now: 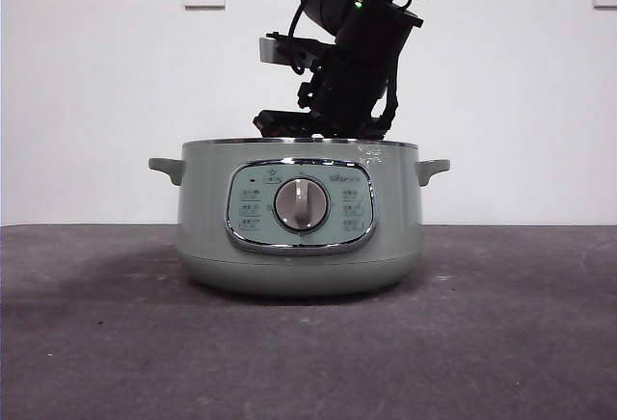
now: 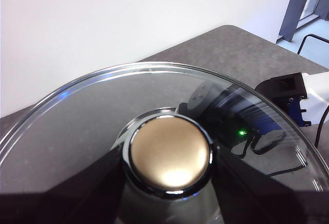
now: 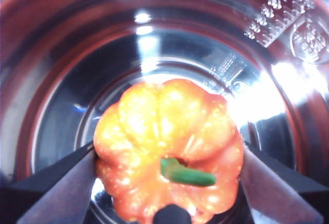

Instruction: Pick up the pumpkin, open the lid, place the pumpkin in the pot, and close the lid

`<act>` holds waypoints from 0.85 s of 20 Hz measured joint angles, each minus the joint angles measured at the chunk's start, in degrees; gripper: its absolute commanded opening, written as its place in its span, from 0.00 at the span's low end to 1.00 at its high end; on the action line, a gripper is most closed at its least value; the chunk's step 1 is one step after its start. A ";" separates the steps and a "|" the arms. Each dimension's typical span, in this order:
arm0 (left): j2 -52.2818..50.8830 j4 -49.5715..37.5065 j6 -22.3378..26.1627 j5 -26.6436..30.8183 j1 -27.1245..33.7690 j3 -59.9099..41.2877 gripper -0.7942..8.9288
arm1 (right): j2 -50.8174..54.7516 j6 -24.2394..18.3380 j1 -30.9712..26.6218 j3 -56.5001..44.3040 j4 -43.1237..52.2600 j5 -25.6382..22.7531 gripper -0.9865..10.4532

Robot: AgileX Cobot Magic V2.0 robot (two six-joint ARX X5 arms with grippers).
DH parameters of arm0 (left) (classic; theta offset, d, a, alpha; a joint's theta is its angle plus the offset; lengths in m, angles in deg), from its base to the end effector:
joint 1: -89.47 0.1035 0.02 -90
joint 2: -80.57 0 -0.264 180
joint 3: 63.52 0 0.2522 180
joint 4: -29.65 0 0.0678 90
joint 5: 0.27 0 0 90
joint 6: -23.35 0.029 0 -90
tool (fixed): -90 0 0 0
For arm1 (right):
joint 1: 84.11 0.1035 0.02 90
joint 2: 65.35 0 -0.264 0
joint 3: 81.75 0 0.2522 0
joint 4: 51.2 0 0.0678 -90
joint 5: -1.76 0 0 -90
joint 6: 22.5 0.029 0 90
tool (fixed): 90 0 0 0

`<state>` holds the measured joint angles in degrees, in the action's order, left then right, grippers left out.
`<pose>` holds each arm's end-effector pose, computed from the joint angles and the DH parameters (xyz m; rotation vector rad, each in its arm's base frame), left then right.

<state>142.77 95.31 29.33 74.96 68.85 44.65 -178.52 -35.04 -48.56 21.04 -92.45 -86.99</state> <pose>0.1494 -0.0641 0.4861 0.1178 0.3165 -0.6292 0.3511 0.2517 0.2249 -0.4679 0.8102 0.6944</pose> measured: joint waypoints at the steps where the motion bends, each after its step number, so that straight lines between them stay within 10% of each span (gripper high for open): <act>1: 0.00 0.20 0.00 0.00 0.00 0.00 0.07 | 0.00 -0.13 0.02 0.00 -0.02 0.02 0.13; 4: 0.00 0.94 0.07 -0.28 0.00 0.00 0.07 | -0.02 0.04 0.07 0.00 0.02 0.02 0.64; 11: 0.02 1.31 0.09 -0.37 0.00 0.00 0.07 | 2.67 2.29 0.02 0.11 -1.20 -0.24 0.64; 17: 4.79 -2.86 0.74 -3.63 -0.02 -0.02 0.07 | 26.29 8.59 -0.22 0.22 -7.72 -6.03 0.63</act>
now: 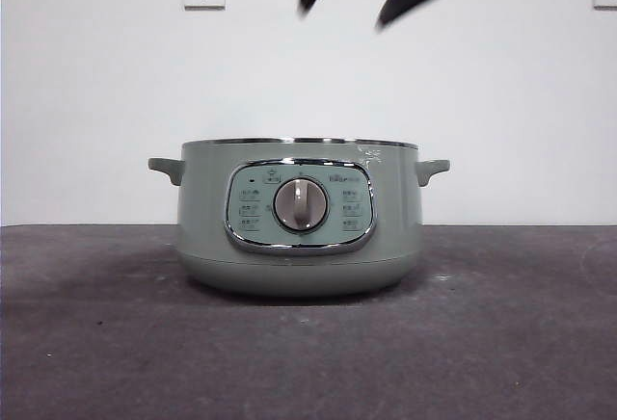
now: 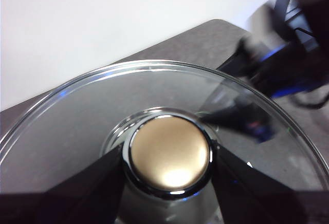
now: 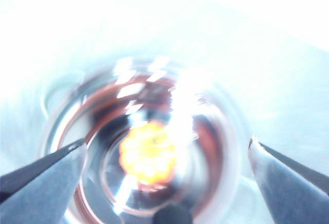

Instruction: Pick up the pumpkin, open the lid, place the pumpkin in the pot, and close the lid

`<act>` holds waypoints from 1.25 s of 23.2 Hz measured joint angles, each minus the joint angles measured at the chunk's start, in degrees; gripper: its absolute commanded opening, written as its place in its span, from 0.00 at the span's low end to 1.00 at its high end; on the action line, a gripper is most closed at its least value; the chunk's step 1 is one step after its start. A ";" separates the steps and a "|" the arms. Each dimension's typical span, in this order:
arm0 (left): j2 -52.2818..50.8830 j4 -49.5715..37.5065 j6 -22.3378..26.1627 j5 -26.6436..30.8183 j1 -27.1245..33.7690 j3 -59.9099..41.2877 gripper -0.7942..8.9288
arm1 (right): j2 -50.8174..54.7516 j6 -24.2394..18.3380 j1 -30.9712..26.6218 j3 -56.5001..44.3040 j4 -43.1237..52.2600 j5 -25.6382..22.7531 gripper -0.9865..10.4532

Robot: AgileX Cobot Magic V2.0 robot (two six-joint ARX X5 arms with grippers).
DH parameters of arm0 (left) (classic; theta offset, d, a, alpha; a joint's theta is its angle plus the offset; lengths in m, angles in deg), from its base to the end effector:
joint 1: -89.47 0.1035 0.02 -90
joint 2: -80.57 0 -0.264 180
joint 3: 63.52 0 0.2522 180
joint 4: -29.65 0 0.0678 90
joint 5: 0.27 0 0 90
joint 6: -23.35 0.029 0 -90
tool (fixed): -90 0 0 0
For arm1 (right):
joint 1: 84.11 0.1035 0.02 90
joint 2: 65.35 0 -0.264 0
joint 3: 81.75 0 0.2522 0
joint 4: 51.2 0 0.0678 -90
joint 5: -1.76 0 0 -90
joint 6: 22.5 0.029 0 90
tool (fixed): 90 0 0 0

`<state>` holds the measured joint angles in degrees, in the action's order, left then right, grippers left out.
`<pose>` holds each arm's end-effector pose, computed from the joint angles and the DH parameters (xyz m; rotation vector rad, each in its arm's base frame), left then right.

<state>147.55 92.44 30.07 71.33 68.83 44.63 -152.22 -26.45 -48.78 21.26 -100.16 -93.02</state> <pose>0.1795 -0.0774 0.4774 0.1189 0.3447 -0.6950 0.2699 0.1883 0.3848 -0.2644 0.5269 0.5376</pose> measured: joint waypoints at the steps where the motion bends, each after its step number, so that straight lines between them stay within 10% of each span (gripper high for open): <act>1: 1.33 -0.72 0.15 -0.39 -0.02 0.02 0.07 | 4.04 0.57 -0.09 0.00 -1.64 -0.87 0.63; 10: 15.76 -7.02 1.57 -0.81 -3.89 0.02 0.07 | 25.24 3.10 -0.09 0.31 -11.19 -1.22 0.63; 29: 33.31 -18.93 3.34 0.94 -7.65 0.00 0.07 | 32.74 3.39 -0.07 0.31 -19.21 -1.22 0.63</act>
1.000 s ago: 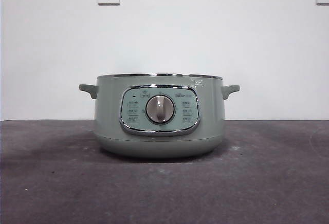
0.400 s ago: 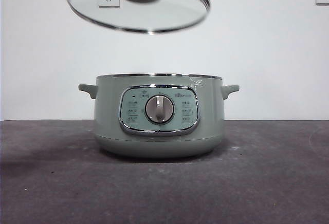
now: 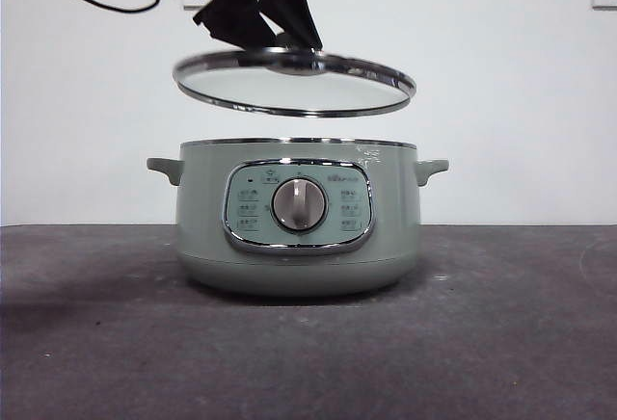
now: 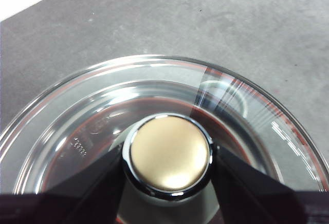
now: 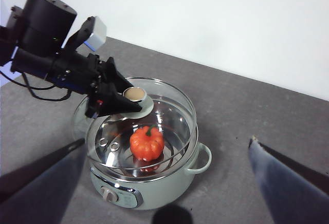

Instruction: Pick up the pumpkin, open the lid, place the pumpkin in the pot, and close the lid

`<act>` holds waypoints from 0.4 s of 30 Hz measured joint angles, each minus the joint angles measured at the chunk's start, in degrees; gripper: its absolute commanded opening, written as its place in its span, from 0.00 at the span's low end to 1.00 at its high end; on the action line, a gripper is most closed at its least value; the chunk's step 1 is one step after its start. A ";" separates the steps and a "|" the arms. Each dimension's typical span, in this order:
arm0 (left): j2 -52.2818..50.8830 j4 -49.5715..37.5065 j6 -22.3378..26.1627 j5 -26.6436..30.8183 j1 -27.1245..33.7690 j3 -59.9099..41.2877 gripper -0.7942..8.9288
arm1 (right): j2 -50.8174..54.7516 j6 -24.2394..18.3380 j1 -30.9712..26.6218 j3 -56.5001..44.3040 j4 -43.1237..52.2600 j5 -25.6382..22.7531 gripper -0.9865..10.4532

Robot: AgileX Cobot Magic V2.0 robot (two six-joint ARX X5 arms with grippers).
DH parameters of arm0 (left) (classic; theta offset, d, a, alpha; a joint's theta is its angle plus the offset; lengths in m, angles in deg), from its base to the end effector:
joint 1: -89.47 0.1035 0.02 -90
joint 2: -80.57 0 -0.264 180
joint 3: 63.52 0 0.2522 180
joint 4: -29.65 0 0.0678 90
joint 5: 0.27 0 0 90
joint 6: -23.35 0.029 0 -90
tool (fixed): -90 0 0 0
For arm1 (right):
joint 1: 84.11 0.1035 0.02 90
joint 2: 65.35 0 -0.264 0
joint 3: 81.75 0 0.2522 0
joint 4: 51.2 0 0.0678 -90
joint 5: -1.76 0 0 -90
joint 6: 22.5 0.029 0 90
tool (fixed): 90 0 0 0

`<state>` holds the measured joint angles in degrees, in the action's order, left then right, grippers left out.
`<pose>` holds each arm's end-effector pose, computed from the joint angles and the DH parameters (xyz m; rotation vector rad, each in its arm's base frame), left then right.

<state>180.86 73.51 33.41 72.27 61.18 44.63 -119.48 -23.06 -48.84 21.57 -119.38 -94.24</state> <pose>0.3430 -0.1945 0.3416 0.2214 0.5731 -0.8265 0.1010 0.0677 0.4769 -0.1276 0.3111 0.5077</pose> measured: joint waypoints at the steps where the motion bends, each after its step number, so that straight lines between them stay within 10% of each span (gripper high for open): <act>1: 0.33 -0.26 0.00 0.02 0.00 0.00 0.07 | 0.02 0.04 0.00 0.00 -0.15 0.00 0.63; 12: 2.80 -1.55 0.00 1.62 -0.02 0.00 0.07 | 0.09 0.20 0.02 0.00 -1.31 0.00 0.63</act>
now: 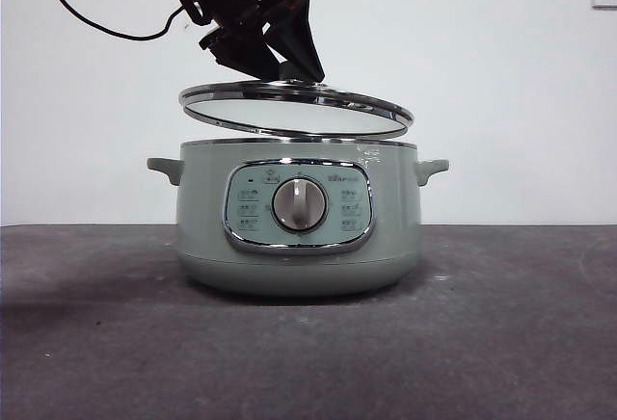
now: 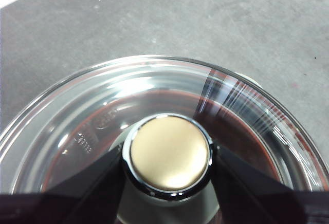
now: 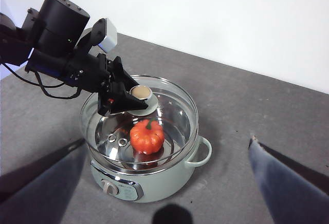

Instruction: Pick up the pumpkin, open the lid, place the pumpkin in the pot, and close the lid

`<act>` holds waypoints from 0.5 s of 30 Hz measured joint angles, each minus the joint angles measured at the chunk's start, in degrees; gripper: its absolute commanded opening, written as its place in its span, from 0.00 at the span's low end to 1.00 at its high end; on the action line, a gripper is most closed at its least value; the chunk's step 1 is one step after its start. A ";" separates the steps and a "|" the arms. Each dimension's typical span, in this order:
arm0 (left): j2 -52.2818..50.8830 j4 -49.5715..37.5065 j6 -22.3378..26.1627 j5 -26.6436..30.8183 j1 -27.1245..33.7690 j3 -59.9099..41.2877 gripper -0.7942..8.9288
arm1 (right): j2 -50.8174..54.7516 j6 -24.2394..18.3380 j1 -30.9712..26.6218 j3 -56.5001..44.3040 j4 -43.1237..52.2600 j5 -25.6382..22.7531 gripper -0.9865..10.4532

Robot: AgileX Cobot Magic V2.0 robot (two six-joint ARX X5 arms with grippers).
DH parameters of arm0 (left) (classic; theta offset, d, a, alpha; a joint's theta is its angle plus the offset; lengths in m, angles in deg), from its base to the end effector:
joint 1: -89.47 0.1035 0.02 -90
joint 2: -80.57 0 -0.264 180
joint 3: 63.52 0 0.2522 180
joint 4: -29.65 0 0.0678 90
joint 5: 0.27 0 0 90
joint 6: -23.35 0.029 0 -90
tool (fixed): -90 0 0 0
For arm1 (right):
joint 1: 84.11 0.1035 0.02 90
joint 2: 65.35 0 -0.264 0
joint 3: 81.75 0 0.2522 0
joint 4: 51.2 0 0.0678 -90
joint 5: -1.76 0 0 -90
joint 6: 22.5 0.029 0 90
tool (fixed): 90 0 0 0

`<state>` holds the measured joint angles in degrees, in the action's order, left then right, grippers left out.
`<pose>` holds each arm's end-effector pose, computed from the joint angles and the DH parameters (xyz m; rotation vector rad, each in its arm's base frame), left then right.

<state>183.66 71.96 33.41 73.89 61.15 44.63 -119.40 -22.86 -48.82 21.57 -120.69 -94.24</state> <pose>0.3547 -0.2001 0.3250 0.2332 0.5958 -0.7999 0.0999 0.0670 0.4749 -0.1319 0.3323 0.5069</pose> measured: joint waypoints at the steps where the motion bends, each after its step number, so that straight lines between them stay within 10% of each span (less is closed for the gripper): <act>1: 0.02 -0.02 0.00 -0.02 0.00 0.00 0.07 | 0.00 0.00 0.00 0.00 0.00 0.00 0.63; 15: 3.06 1.22 0.24 -0.22 0.00 0.00 0.07 | 0.02 0.02 0.00 0.00 0.00 0.00 0.63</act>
<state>186.72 73.19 33.65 73.67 61.15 44.63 -119.37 -22.84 -48.82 21.57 -120.69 -94.24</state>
